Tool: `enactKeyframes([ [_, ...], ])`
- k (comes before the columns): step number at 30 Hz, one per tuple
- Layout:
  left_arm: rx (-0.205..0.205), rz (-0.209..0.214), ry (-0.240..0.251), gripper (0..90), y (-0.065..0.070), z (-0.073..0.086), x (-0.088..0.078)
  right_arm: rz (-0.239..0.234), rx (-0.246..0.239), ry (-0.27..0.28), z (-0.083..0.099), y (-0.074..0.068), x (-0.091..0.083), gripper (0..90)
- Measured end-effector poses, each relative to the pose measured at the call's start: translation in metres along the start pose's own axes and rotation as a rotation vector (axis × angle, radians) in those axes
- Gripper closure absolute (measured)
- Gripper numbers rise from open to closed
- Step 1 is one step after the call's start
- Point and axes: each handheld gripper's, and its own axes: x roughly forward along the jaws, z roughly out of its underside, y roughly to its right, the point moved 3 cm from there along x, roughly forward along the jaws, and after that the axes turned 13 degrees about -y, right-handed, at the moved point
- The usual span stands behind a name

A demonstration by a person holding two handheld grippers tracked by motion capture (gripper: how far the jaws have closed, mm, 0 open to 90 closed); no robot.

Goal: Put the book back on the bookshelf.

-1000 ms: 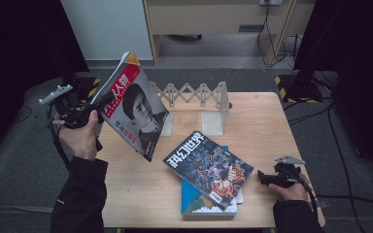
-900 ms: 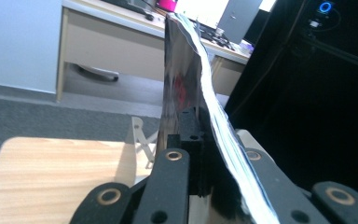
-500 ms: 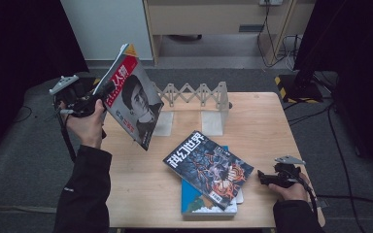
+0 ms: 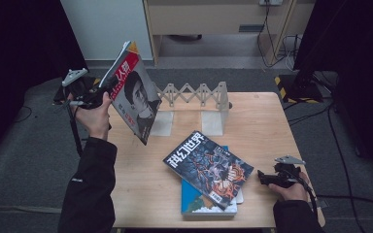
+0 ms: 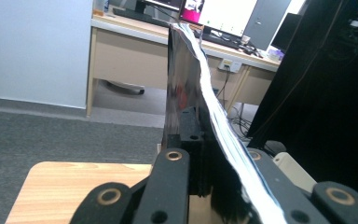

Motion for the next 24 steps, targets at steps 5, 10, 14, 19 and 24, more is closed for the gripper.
enactKeyframes([
  [5,0.009,-0.018,-0.008,86.2,0.002,0.000,0.014,-0.001,0.000,-0.001,0.000,0.000,0.000,0.3],
  [10,0.019,-0.039,-0.012,86.2,0.004,0.002,0.024,-0.001,0.001,-0.002,0.000,0.000,0.000,0.3],
  [14,0.030,-0.063,-0.017,86.1,0.004,0.004,0.032,-0.001,0.001,-0.002,0.000,0.000,0.000,0.3],
  [19,0.038,-0.082,-0.012,86.2,0.005,0.007,0.041,-0.001,0.000,-0.001,0.000,0.000,0.000,0.3],
  [24,0.037,-0.090,-0.018,86.2,0.006,0.013,0.048,0.000,-0.001,0.000,0.000,0.000,0.000,0.2],
])
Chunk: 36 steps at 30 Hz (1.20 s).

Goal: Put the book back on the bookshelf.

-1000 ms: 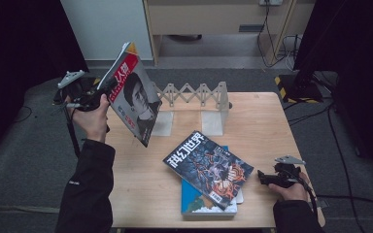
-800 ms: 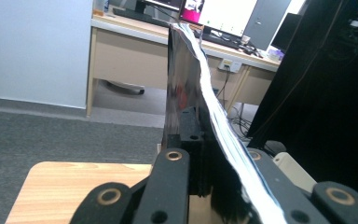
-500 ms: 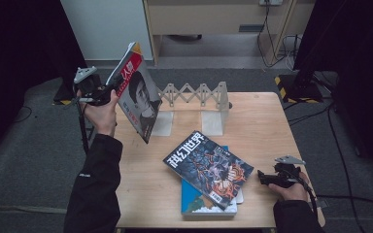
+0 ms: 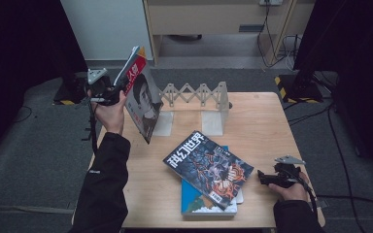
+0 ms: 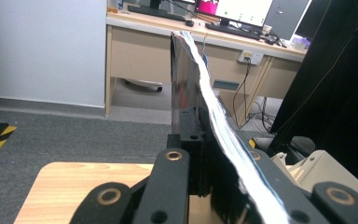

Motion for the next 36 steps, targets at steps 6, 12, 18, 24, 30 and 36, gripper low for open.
enactKeyframes([
  [6,0.029,-0.022,-0.010,86.1,0.005,0.013,0.011,0.002,0.001,0.001,0.000,0.000,0.000,0.3],
  [12,0.025,-0.024,-0.023,86.1,0.003,0.023,0.017,0.002,0.001,0.002,0.000,0.000,0.000,0.3],
  [18,0.020,-0.015,-0.024,86.0,0.000,0.030,0.017,0.002,0.004,0.002,0.000,0.000,0.000,0.3],
  [24,0.031,0.003,-0.040,85.8,0.001,0.037,0.016,0.002,0.003,0.003,0.000,0.000,0.000,0.3],
  [30,0.043,0.034,-0.097,84.8,0.001,0.043,0.009,0.001,0.003,0.000,0.000,0.000,0.000,0.3],
  [36,0.042,0.058,-0.167,82.7,0.003,0.044,0.006,0.001,0.004,0.000,0.000,0.000,0.000,0.3],
])
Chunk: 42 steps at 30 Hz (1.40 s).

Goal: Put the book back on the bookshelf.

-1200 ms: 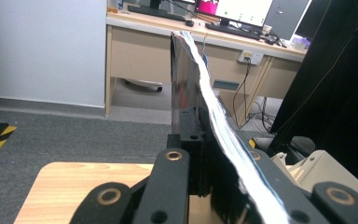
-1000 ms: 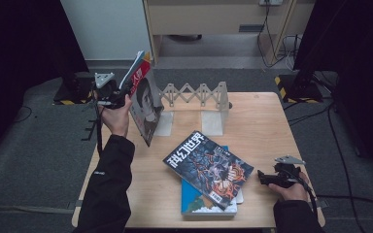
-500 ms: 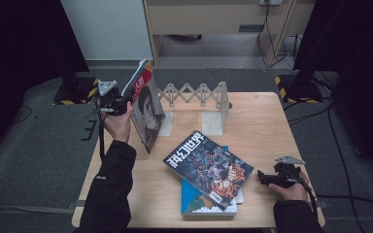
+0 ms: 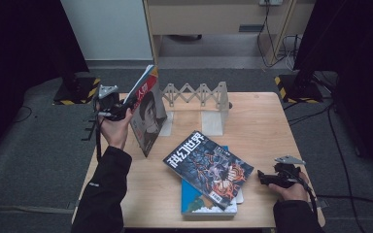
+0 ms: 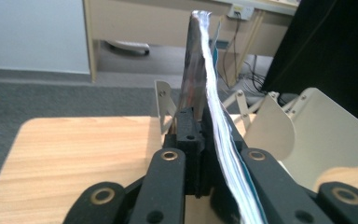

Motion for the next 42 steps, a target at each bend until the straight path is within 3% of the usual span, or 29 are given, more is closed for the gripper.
enactKeyframes([
  [5,0.003,-0.017,-0.073,79.3,0.003,-0.014,0.002,0.000,0.000,0.000,0.000,0.000,0.000,0.3],
  [7,0.006,-0.022,-0.077,78.3,0.004,-0.017,0.003,0.001,-0.002,0.001,0.000,0.000,0.000,0.3],
  [10,-0.020,-0.063,-0.128,81.8,0.005,-0.025,0.008,0.001,0.001,0.001,0.000,0.000,0.000,0.3],
  [13,-0.024,-0.073,-0.136,85.2,0.004,-0.026,0.008,0.001,-0.002,0.001,0.000,0.000,0.000,0.3],
  [18,-0.018,-0.102,-0.104,86.1,0.005,-0.026,0.007,0.000,0.000,0.001,0.000,0.000,0.000,0.3],
  [21,-0.014,-0.141,-0.047,86.2,0.007,-0.031,0.005,0.001,0.001,0.001,0.000,0.000,0.000,0.3],
  [27,-0.003,-0.168,-0.011,86.2,0.011,-0.041,0.011,0.001,0.001,0.001,0.000,0.000,0.000,0.3],
  [31,0.003,-0.195,0.003,86.2,0.012,-0.042,0.019,0.001,-0.001,0.001,0.000,0.000,0.000,0.3],
  [42,-0.002,-0.206,-0.003,86.1,0.006,-0.037,0.033,0.001,0.000,0.001,0.000,0.000,0.000,0.3],
])
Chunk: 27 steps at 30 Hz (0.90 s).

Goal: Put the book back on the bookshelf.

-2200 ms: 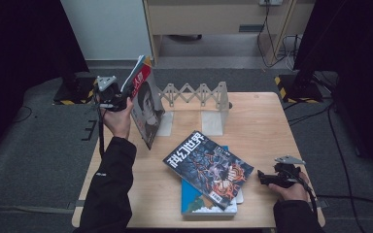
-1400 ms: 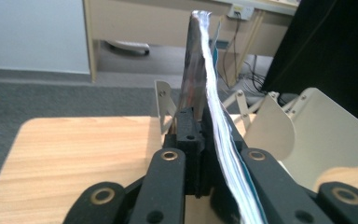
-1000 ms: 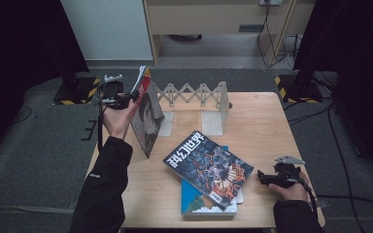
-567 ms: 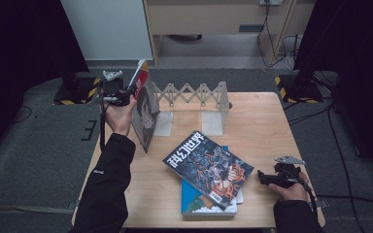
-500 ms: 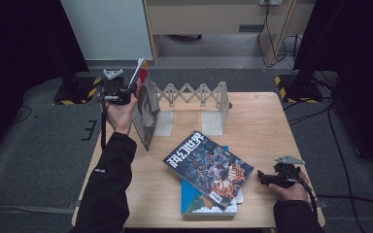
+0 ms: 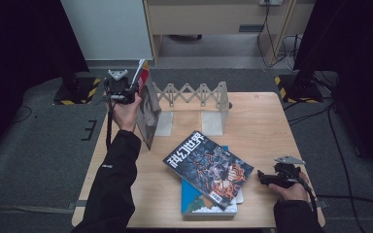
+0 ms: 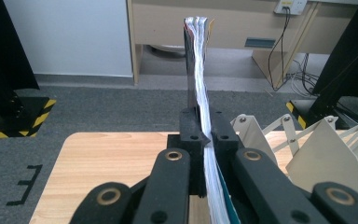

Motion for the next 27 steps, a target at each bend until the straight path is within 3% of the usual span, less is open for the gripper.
enactKeyframes([
  [15,0.020,0.009,0.038,83.2,-0.002,0.006,0.000,0.000,-0.002,-0.001,0.000,0.000,0.000,0.3],
  [27,0.042,0.128,0.140,54.7,0.001,0.012,-0.030,-0.001,-0.001,-0.001,0.000,0.000,0.000,0.3],
])
